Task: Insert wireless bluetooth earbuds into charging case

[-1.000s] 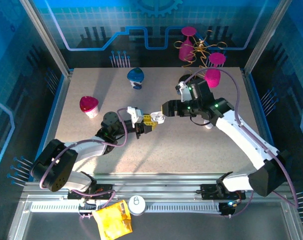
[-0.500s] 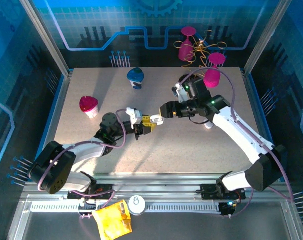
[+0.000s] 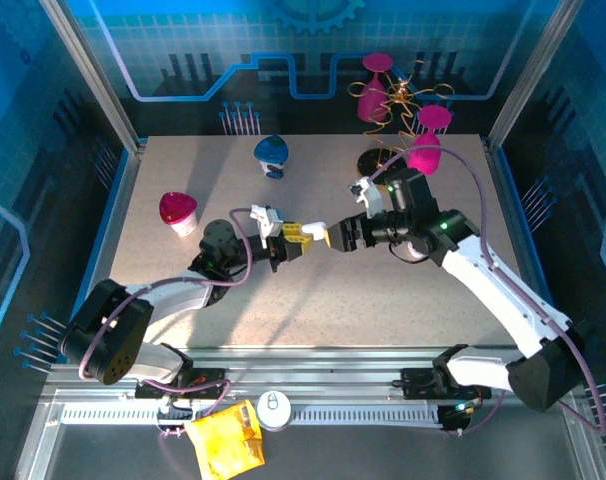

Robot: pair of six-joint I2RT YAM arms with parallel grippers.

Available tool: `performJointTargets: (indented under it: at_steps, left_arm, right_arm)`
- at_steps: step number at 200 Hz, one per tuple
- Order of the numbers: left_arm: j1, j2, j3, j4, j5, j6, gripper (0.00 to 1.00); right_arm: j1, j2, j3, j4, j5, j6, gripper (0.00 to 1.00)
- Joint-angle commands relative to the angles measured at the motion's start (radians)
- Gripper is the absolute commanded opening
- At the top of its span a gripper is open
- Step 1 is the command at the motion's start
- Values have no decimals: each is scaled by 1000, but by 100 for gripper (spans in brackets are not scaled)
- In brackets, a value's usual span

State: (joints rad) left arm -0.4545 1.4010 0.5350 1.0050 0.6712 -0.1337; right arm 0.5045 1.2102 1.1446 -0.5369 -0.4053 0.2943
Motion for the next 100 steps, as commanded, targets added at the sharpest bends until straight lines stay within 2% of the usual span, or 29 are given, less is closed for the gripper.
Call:
performJointTargets:
  at_steps: [1, 21, 41, 67, 100]
  left_arm:
    - [13, 6, 34, 85, 118, -116, 21]
    - [13, 13, 69, 96, 238, -181, 20]
    - [8, 18, 88, 141, 326, -235, 19]
    - [-1, 22, 99, 166, 362, -271, 20]
    - [-2, 35, 103, 165, 369, -271, 21]
  right_arm:
    - [-3, -77, -123, 229, -42, -97, 76]
    - [-13, -123, -214, 394, -140, -113, 71]
    - [-17, -122, -236, 463, -233, -103, 67]
    - [-19, -90, -234, 504, -332, -85, 56]
    - [-20, -65, -224, 495, -386, -90, 35]
